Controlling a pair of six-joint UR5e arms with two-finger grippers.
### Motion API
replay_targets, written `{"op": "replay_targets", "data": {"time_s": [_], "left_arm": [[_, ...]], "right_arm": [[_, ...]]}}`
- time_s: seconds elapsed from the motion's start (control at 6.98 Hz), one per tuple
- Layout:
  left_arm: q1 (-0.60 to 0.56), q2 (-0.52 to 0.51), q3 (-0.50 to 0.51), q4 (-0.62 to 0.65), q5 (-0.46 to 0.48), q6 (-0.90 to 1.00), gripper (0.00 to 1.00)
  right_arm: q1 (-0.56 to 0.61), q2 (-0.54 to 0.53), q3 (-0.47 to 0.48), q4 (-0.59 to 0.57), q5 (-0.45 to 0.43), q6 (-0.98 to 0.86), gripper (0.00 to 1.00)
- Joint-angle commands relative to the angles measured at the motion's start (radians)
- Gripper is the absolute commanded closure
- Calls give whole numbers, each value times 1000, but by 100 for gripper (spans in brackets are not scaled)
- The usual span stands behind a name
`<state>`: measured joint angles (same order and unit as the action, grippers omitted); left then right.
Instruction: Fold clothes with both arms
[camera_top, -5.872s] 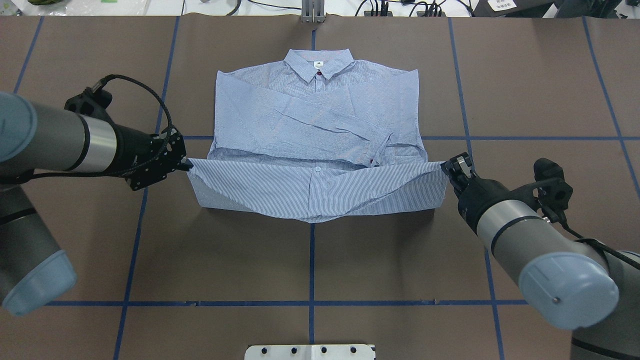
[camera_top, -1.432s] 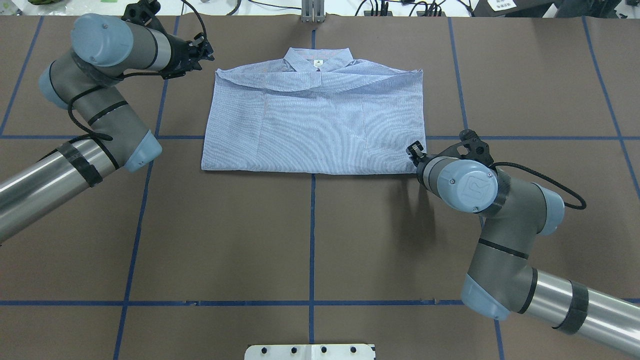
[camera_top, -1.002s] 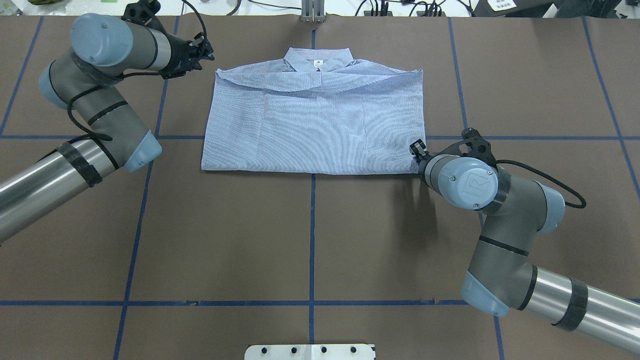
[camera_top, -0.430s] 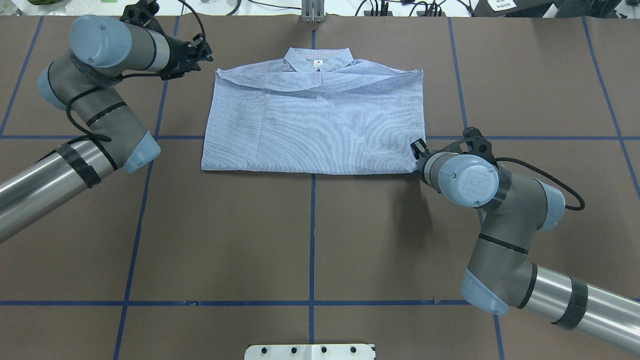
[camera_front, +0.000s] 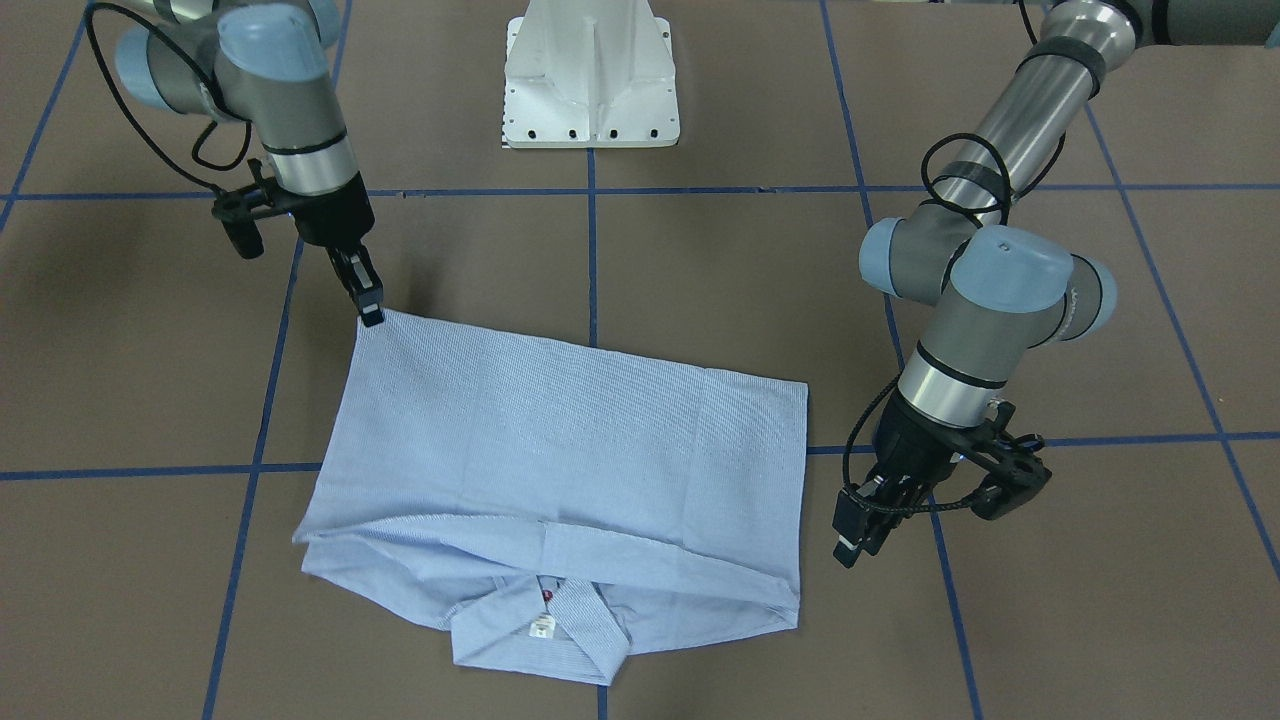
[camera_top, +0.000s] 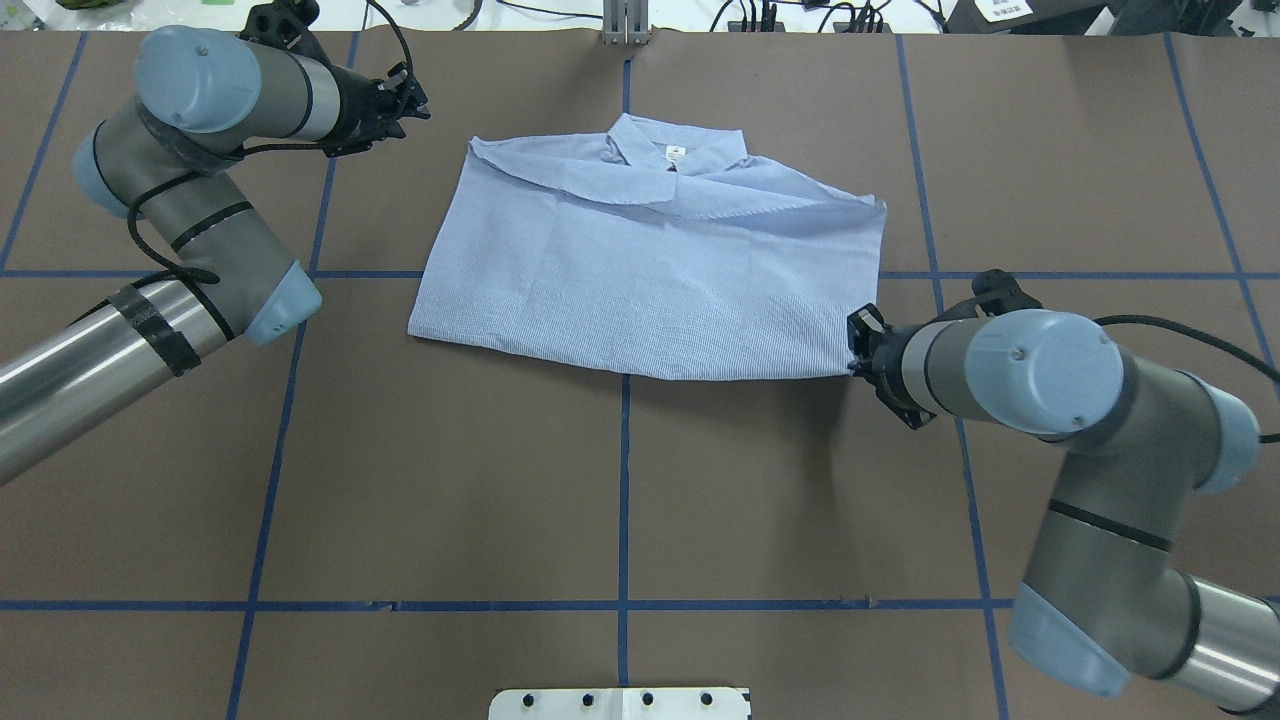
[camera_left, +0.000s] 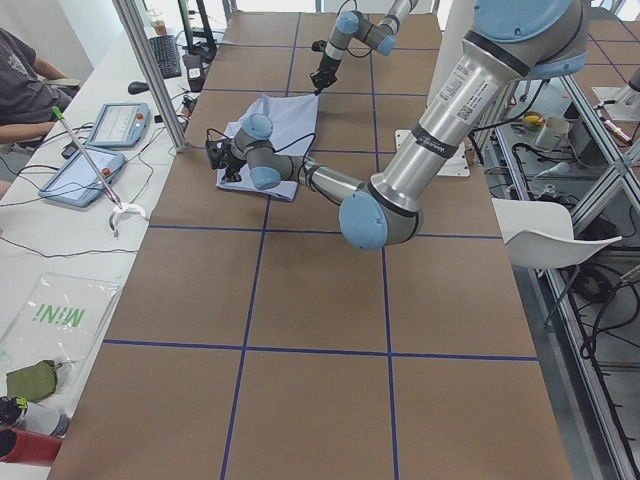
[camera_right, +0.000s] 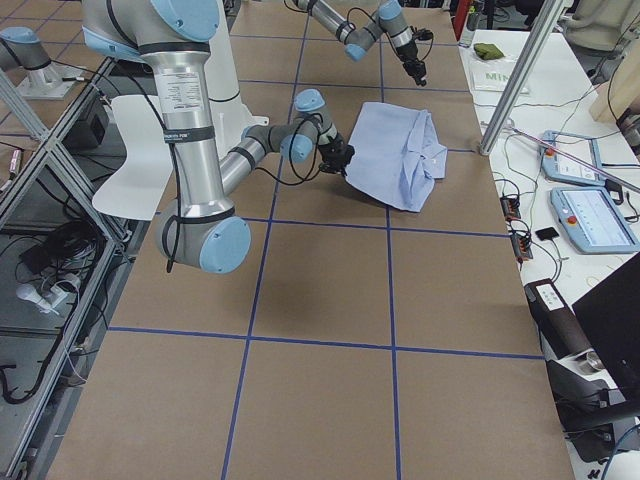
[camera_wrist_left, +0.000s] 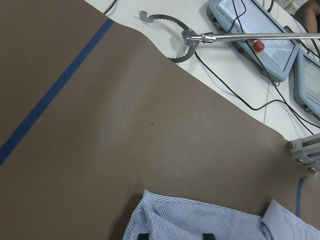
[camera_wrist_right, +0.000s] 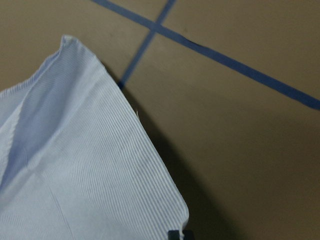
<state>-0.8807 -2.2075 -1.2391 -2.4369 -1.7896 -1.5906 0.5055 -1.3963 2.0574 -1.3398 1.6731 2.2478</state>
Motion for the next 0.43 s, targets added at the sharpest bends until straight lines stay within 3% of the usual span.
{"op": "replay_targets", "data": {"time_s": [0.0,0.29], "left_arm": [[5,72,-125,7,-116,-9,54],[9,165,-274,12,-216,-84,54]], "right_arm": [[-133,-87,174,-74,231,-2,100],[-235,-133,213,-87,533,-1,100]]}}
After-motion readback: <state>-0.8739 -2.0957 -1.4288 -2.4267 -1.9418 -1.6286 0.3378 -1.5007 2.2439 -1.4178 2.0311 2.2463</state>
